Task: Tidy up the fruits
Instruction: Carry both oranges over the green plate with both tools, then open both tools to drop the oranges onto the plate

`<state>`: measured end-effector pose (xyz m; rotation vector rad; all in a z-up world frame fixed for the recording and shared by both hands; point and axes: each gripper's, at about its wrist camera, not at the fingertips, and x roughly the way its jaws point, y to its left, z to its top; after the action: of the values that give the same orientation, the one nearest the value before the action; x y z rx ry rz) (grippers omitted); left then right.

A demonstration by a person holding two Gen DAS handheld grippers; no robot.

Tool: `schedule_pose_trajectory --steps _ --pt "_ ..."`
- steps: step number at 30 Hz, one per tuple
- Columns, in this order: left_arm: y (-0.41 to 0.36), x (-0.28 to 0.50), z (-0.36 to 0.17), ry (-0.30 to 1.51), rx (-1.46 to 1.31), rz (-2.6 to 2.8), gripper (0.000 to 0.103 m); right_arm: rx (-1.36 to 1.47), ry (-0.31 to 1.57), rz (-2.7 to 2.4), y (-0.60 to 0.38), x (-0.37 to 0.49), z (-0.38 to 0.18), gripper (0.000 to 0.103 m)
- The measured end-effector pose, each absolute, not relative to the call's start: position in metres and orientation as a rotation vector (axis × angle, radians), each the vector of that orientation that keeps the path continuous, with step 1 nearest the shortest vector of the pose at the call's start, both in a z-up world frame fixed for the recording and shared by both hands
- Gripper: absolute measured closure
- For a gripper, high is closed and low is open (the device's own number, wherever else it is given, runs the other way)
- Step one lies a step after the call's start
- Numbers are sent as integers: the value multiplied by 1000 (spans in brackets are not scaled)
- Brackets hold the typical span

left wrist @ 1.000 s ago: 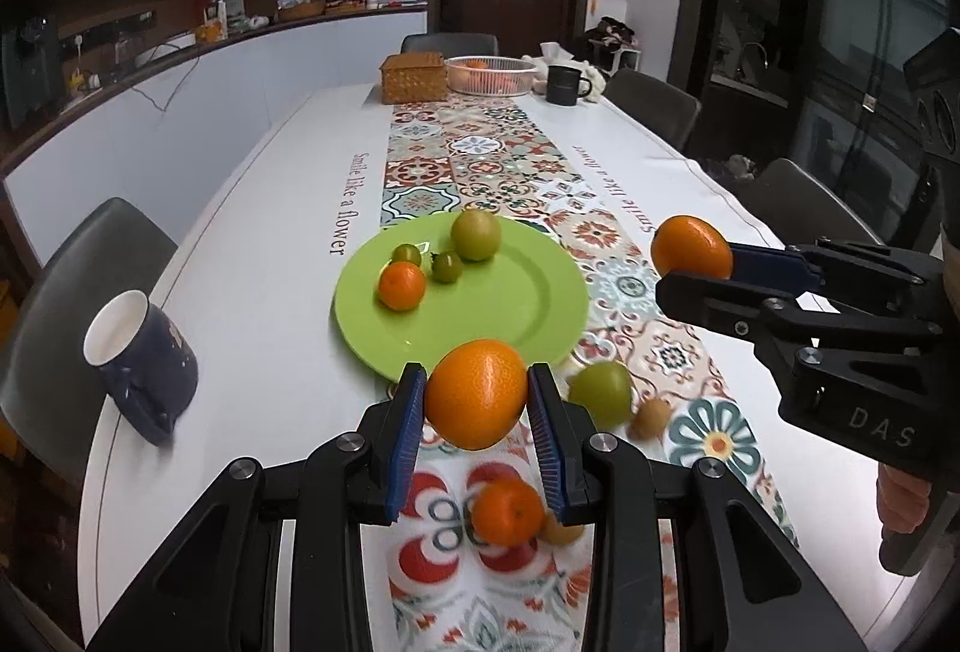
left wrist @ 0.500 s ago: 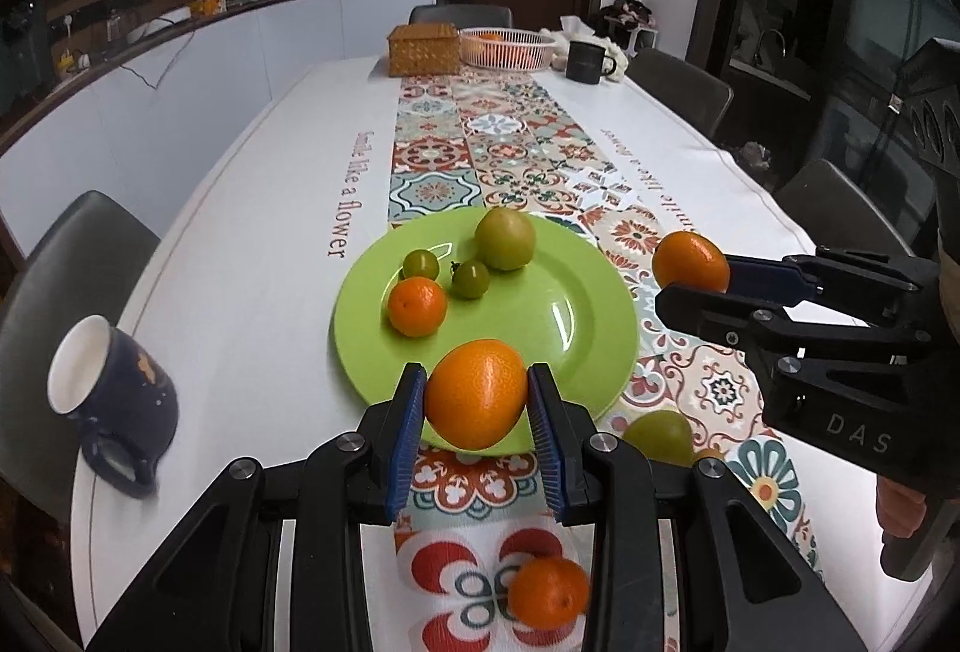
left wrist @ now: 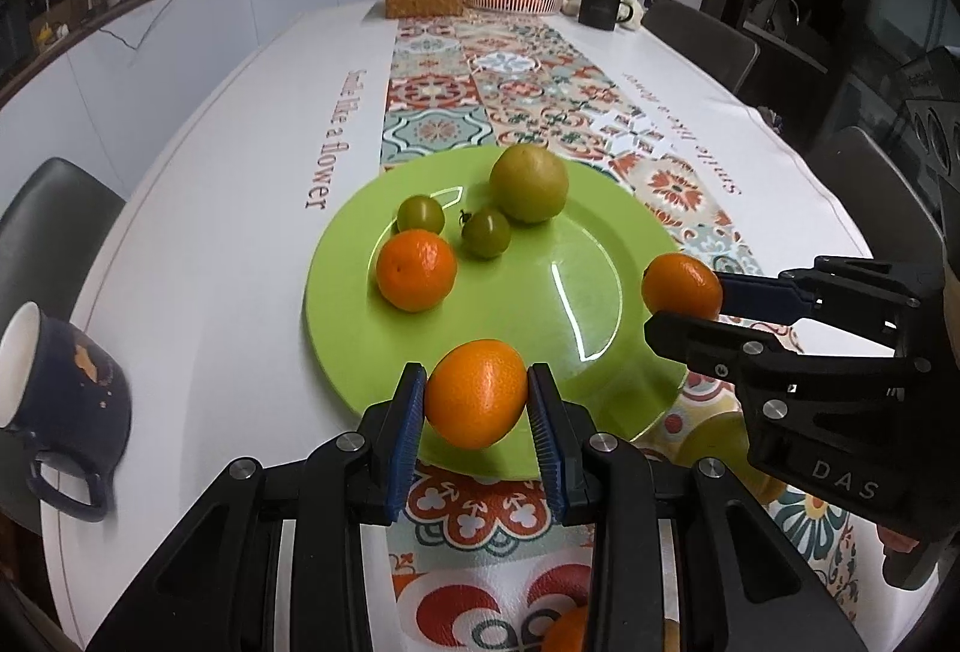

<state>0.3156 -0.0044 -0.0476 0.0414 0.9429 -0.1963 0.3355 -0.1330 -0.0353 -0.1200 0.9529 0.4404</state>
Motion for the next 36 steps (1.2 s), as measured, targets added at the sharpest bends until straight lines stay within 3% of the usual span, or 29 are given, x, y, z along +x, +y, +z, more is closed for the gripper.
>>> schedule_pose_trajectory --steps 4,6,8,14,23,36 --pt "-4 320 -54 963 46 -196 69 -119 970 442 -132 340 -42 71" --pt "-3 320 -54 966 43 -190 64 -116 975 442 -131 342 -44 71" --pt "-2 317 -50 950 38 -182 54 -114 978 436 -132 343 -45 63" --pt "0 294 -32 899 63 -139 47 -105 909 396 -141 323 -28 61" --pt "1 253 5 813 54 -123 33 -97 807 368 -151 280 9 48" --pt "-1 205 30 768 39 -119 23 -100 725 310 -162 226 38 39"
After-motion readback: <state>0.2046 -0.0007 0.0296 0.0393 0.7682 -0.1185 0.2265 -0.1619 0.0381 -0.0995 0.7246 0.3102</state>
